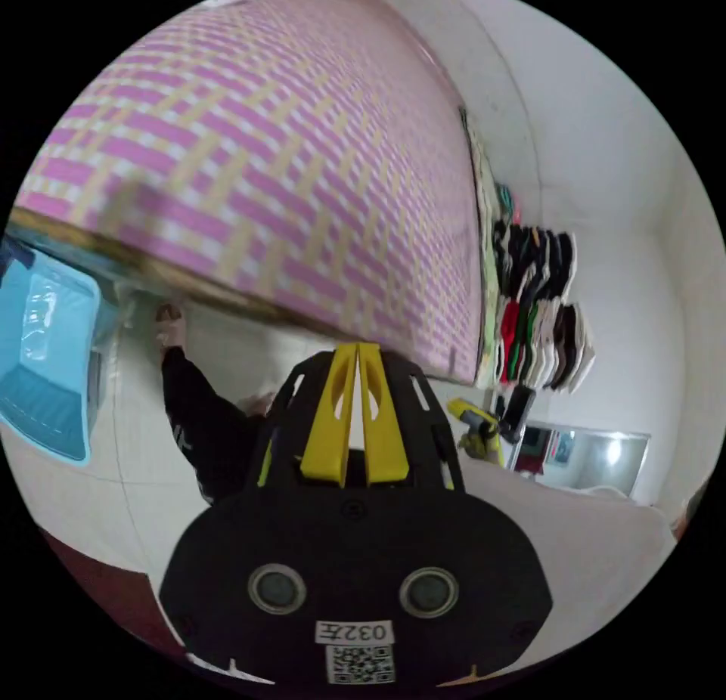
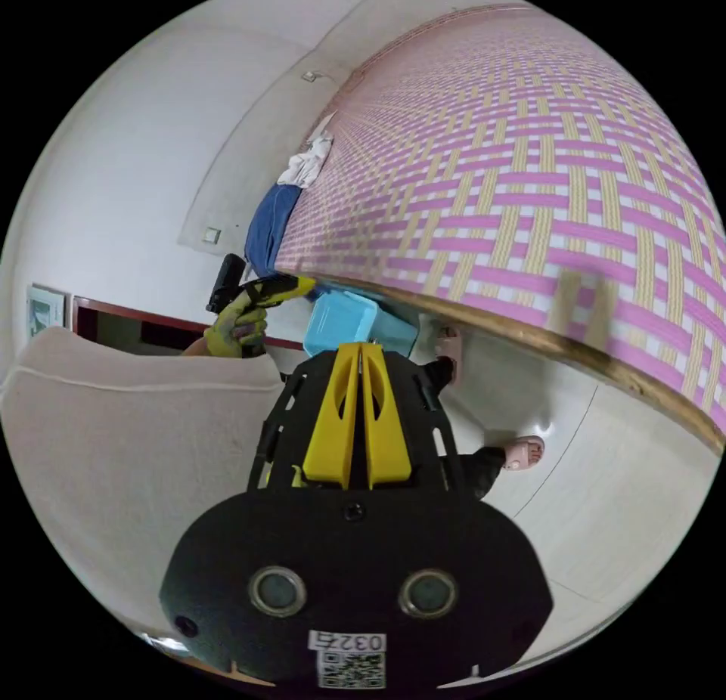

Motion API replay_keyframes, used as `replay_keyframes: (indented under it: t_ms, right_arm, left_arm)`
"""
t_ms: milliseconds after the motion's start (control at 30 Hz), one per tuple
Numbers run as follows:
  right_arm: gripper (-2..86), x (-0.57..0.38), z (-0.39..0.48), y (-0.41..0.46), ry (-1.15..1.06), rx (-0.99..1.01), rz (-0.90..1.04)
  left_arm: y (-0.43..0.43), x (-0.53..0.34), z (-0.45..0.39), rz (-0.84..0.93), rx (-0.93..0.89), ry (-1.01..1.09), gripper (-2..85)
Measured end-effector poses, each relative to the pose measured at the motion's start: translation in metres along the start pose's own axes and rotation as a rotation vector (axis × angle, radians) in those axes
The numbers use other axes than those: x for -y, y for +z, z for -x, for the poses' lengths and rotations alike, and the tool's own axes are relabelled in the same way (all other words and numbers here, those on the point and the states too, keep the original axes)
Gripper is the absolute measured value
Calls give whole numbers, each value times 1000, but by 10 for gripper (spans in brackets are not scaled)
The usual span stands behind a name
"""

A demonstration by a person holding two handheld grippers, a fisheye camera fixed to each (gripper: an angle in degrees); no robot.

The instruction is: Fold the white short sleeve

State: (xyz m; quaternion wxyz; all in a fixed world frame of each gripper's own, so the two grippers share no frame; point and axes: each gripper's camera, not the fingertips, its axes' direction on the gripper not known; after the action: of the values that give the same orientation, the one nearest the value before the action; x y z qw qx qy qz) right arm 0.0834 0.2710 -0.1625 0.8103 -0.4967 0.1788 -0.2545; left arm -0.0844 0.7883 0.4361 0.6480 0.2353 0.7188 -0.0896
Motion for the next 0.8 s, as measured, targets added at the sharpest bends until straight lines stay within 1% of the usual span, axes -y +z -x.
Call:
replay_keyframes:
  t_ms: [67,200,267,400,467,533,600,633,667,700,733,800]
  right_arm:
    - [-10,25,9,3,33,-32,-36]
    - [-10,67,29,12,128,-54,-117]
    - [-10,94,47,18,170,-28,-203]
    - [-10,138,74,30,206,-79,-205]
    - [-10,161,92,30,201,-80,-229]
    - [-10,173,105,29,193,-101,-253]
    - [-10,183,115,30,183,-117,-257]
    - [-10,188,119,32,179,-125,-241]
    - [-10,193,121,32,176,-131,-228]
    - [-10,194,122,32,174,-132,-225]
    - [-10,197,123,30,169,-132,-229]
    - [-10,200,123,24,164,-122,-249]
  left_arm:
    - [-48,30,51,-172,-3,-31,-3]
    - [-119,87,129,-354,-40,-102,38]
    - [-167,124,179,-472,-84,-136,61]
    - [-229,180,245,-578,-92,-205,94]
    - [-259,214,283,-632,-104,-280,107]
    - [-272,237,309,-644,-110,-344,108]
    - [-275,257,334,-610,-76,-423,95]
    - [-274,266,349,-593,-89,-459,47]
    - [-273,268,358,-611,-138,-463,16]
    - [-273,268,360,-634,-161,-451,7]
    - [-275,266,358,-681,-188,-396,-3]
    - [-274,268,335,-711,-217,-192,-9]
